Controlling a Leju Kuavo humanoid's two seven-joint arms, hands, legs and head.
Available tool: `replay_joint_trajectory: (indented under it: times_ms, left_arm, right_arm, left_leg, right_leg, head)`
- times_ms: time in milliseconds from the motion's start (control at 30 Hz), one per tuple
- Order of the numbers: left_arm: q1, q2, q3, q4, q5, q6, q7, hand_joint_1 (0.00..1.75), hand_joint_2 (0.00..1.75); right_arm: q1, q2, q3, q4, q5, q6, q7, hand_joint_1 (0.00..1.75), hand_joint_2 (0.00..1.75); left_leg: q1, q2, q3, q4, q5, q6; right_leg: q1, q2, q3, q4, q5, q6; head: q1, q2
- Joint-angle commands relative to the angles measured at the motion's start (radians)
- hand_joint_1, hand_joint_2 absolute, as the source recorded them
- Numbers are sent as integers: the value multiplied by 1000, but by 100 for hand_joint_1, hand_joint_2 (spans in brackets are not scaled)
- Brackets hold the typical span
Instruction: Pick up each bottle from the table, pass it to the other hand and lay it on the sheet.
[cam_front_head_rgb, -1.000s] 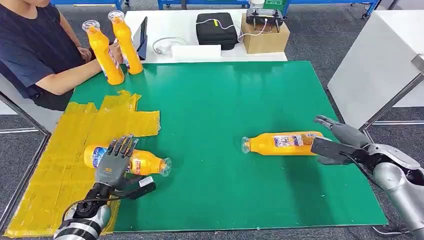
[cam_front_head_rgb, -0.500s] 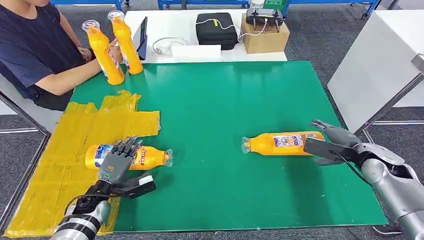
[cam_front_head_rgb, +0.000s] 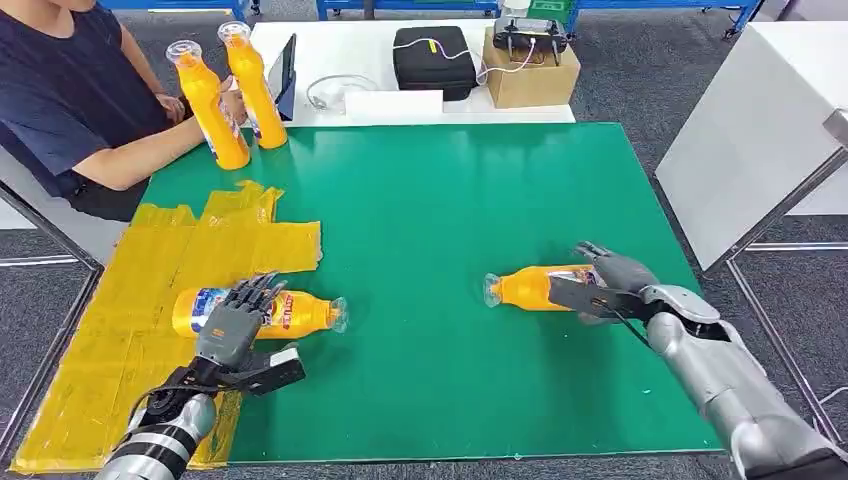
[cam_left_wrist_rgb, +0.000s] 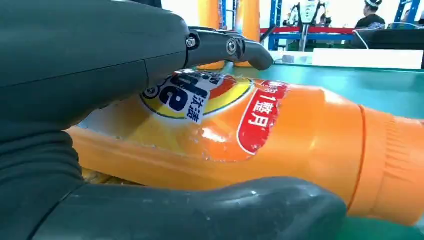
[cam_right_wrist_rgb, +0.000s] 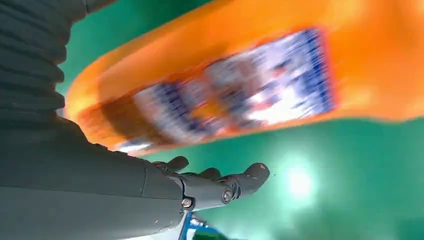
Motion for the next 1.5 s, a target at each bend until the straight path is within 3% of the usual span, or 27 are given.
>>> replay_joint_trajectory:
  times_ms: [33,233,400,433,567,700,733,767,867,1267,1500]
  left_arm:
    - [10,11,-45,60,3,-16,3,0,0]
    - [10,11,-45,60,3,-16,3,0,0]
    - [-30,7,-64,95,12,-18,-21,0,0]
    - [-36,6,-64,103,22,-20,-29,0,0]
    - [-70,2,-63,150,62,-20,-58,0,0]
    - [-55,10,-58,150,76,-9,-61,0,0]
    - [-51,10,-58,146,78,-9,-62,0,0]
    - [-36,12,-54,131,83,-6,-57,0,0]
    - [-21,11,-52,113,86,-8,-52,0,0]
    - [-23,4,-46,113,89,-7,-44,0,0]
    - [-23,2,-45,114,87,-6,-41,0,0]
  right_arm:
    - [-89,105,55,168,7,-5,8,0,175]
    - [-88,103,55,169,6,-5,8,0,175]
    - [-103,87,110,247,57,125,20,0,175]
    - [-101,59,127,253,61,175,9,175,175]
    - [-103,-51,190,233,68,270,-37,175,175]
    - [-132,-91,199,182,52,294,-34,175,175]
    - [-138,-95,202,169,48,295,-20,161,175]
    - [-141,-93,205,152,44,268,4,0,175]
    - [-148,-105,220,143,48,264,30,0,175]
    - [-82,-253,303,-7,10,302,36,0,175]
    - [-66,-267,314,-26,8,305,43,0,175]
  left_leg:
    - [-1,3,1,-1,0,0]
    - [-1,4,0,-1,0,0]
    - [0,2,0,-1,0,0]
    - [0,3,0,-1,1,0]
    - [0,-3,-1,-1,2,1]
    - [-1,-3,1,-1,2,1]
    - [-2,-2,2,0,1,1]
    - [-3,-2,2,0,1,1]
    - [-3,3,2,-1,1,1]
    - [-3,0,2,0,1,2]
    - [-3,1,2,-1,1,2]
  right_leg:
    - [-1,3,-1,0,1,-1]
    - [0,3,-1,0,1,-1]
    - [0,2,-1,0,1,-1]
    - [0,2,-1,-1,2,-2]
    - [0,-5,0,-2,1,-1]
    - [0,-4,1,-2,2,-1]
    - [-1,-4,2,-1,1,-1]
    - [-2,-3,2,-1,1,-1]
    - [-2,1,1,-1,2,-1]
    - [-2,-2,1,-1,2,0]
    - [-2,-1,1,-1,2,0]
  head:
    - [0,0]
    - [0,0]
    - [0,0]
    - [0,0]
    - [0,0]
    - [0,0]
    - [0,0]
    - [0,0]
    - [0,0]
    - [0,0]
    - [0,0]
